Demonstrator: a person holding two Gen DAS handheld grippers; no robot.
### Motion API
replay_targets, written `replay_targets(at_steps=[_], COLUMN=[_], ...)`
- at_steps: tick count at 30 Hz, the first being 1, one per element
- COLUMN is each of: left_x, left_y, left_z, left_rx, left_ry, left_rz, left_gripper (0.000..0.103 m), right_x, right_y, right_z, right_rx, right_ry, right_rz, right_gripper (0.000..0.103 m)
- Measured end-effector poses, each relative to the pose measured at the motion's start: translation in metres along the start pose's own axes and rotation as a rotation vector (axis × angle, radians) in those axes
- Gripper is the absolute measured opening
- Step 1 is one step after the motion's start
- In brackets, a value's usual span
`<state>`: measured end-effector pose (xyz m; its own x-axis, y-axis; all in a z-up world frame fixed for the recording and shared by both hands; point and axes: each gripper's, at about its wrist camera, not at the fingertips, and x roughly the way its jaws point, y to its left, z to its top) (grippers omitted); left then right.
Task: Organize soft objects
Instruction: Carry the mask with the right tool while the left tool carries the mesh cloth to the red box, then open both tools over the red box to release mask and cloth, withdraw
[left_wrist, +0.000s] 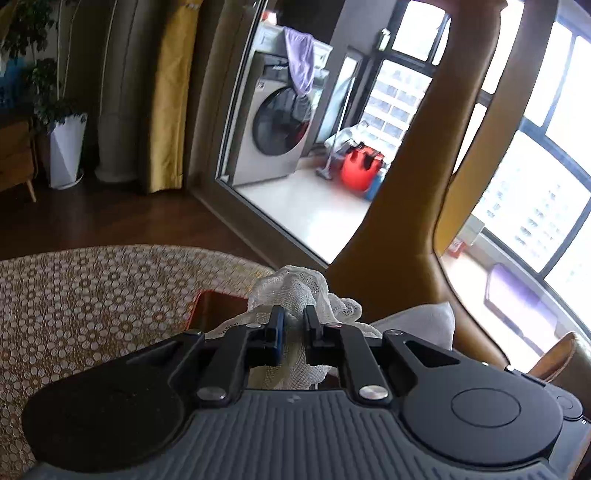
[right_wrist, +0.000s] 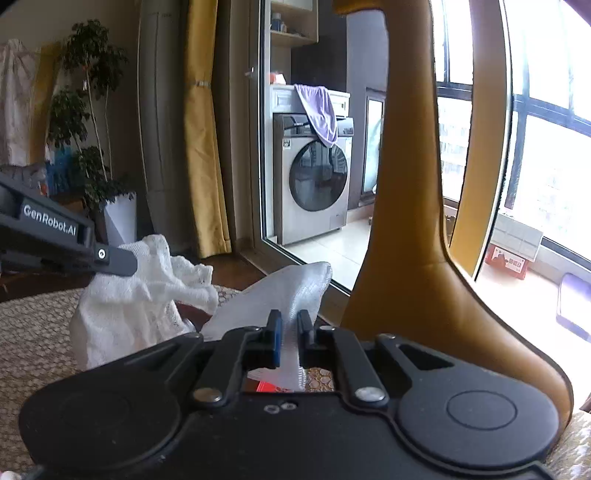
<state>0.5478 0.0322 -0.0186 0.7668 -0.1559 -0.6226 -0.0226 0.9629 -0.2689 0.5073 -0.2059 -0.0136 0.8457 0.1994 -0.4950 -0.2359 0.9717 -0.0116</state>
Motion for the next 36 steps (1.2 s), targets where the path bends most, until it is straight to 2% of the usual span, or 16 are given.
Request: replay_targets(at_steps=[4,11,17,30,32,33,35,36], left_x=[0.020,0.043,0.055,0.059,0.058,0.057,0.054,0.053], left_y=[0.011,0.025,0.028,0.030,0.030,0.031,0.031,0.030], left_z=[-0.010,-0.028,-0.037,-0.051,-0.053,-0.054,-0.056,-0.055], left_rx=[0.005,0.022,0.020,0.023,0.014,0.006,-0.002,-0.003], left_ry=[0.031,0.072,0.130,0.195,0.199,0.202,0.205,0.205], left_rz=[0.034,0.082,0.092,0.099,0.090,0.082,0.066,0.062], left_gripper=[0.011,0.011,0.011,0.013,0.016,0.022,0.042,0.063], right_x=[0.017,0.040,0.047,0.047,0.048,0.047,0.046,0.046], right_y=[0.011,0.019,0.030,0.035,0.035,0.036,0.036,0.036], right_z=[-0.010,-0.018,-0.022,-0.022,-0.021,-0.021,-0.022,-0.023], right_rx=[-0.039,-0.030,-0.066,-0.115,-0.121,-0.123,-0.132,-0.134], right_ry=[0.017,0.078,0.131,0.210,0.224,0.228,0.231,0.235], right_rz=[-0.005,0.040,0.082,0.142,0.153,0.158,0.163,0.166], right_gripper=[0.008,0.009,0.009,0.010,0.012,0.013,0.014,0.015])
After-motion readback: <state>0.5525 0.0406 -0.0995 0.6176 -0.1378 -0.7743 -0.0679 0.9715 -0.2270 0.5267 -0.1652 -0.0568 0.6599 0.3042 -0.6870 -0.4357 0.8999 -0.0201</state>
